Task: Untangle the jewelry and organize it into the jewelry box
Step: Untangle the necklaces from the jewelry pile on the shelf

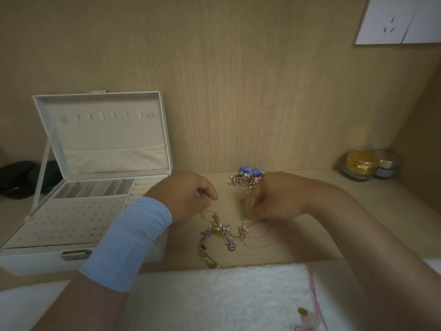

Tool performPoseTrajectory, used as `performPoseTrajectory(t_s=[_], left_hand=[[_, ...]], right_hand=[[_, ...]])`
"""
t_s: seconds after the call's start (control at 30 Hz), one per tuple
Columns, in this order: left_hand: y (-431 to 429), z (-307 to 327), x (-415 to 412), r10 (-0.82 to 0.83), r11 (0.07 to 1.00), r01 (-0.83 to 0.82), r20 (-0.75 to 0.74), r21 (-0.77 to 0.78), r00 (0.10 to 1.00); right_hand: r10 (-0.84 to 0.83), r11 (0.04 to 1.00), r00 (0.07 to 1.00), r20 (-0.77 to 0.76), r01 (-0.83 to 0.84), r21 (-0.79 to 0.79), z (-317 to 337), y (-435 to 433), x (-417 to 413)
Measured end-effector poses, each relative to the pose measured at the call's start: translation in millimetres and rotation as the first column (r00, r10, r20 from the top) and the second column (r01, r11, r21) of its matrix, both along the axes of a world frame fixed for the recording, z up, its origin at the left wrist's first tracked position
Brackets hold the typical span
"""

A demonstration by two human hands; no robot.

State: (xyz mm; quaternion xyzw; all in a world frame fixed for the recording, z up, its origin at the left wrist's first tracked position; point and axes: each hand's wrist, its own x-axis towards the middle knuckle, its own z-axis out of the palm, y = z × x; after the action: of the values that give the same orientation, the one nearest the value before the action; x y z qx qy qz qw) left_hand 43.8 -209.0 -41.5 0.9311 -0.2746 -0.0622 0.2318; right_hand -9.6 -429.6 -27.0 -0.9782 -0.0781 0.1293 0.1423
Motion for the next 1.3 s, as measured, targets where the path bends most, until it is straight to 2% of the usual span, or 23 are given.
performPoseTrajectory(t_s=[0.07, 0.1, 0.2, 0.3, 0.4, 0.47, 0.57, 0.63, 0.73, 0.87, 0.93, 1.1, 1.23, 1.3], left_hand=[[-2, -3, -1, 0.016, 0.996, -0.017, 0.002, 0.084, 1.0], [-5, -5, -2, 0.011, 0.99, -0.012, 0.008, 0.14, 1.0], [-12, -12, -6, -0.009, 0.959, -0.022, 0.107, 0.283, 0.994], [-15, -18, -4, 0.004, 0.926, -0.079, 0.2, 0.368, 0.98], [-17, -21, 0, 0.102, 0.921, -0.161, 0.178, 0.356, 0.979], [-17, -22, 1, 0.118, 0.902, -0.183, 0.185, 0.392, 0.976], [-17, -25, -3, 0.042, 0.875, -0.173, 0.286, 0.452, 0.957], [-15, -22, -5, 0.047, 0.917, -0.161, 0.303, 0.365, 0.952], [-11, -7, -6, 0.126, 0.991, -0.129, 0.1, 0.028, 0.987], [-8, 9, -5, 0.058, 0.931, -0.11, -0.157, -0.348, 0.986], [-7, 12, -4, 0.017, 0.905, -0.1, -0.2, -0.413, 0.98], [-3, 19, -5, -0.095, 0.84, -0.072, -0.276, -0.538, 0.957], [-3, 28, -10, -0.127, 0.758, -0.142, -0.357, -0.636, 0.925], [-5, 31, -12, -0.146, 0.703, -0.179, -0.386, -0.688, 0.911]], right_hand=[[0.015, 1.0, 0.984, 0.177, -0.015, 0.002, -11, 12, 3], [0.038, 0.998, 0.977, 0.208, -0.049, 0.048, -18, 18, 4], [0.096, 0.981, 0.986, 0.135, -0.116, 0.154, -30, 26, 5], [0.077, 0.989, 0.992, 0.096, -0.088, 0.115, -30, 17, 7], [0.047, 0.996, 0.997, 0.065, -0.052, 0.079, -26, 12, 7], [0.034, 0.997, 0.996, 0.085, -0.04, 0.073, -27, 15, 6], [0.029, 0.993, 0.985, 0.168, -0.047, 0.104, -32, 22, 6], [-0.008, 0.977, 0.976, 0.22, -0.039, 0.208, -35, 25, 8], [-0.122, 0.904, 0.966, 0.226, 0.014, 0.428, -36, 27, 12], [-0.088, 0.655, 0.996, -0.007, 0.063, 0.753, -33, 32, 10], [-0.064, 0.58, 0.997, -0.038, 0.068, 0.812, -30, 33, 8], [-0.054, 0.484, 0.997, -0.046, 0.067, 0.873, -17, 34, 3], [-0.061, 0.384, 0.997, -0.051, 0.071, 0.92, -9, 31, 2], [-0.055, 0.383, 0.998, -0.029, 0.048, 0.923, -9, 31, 2]])
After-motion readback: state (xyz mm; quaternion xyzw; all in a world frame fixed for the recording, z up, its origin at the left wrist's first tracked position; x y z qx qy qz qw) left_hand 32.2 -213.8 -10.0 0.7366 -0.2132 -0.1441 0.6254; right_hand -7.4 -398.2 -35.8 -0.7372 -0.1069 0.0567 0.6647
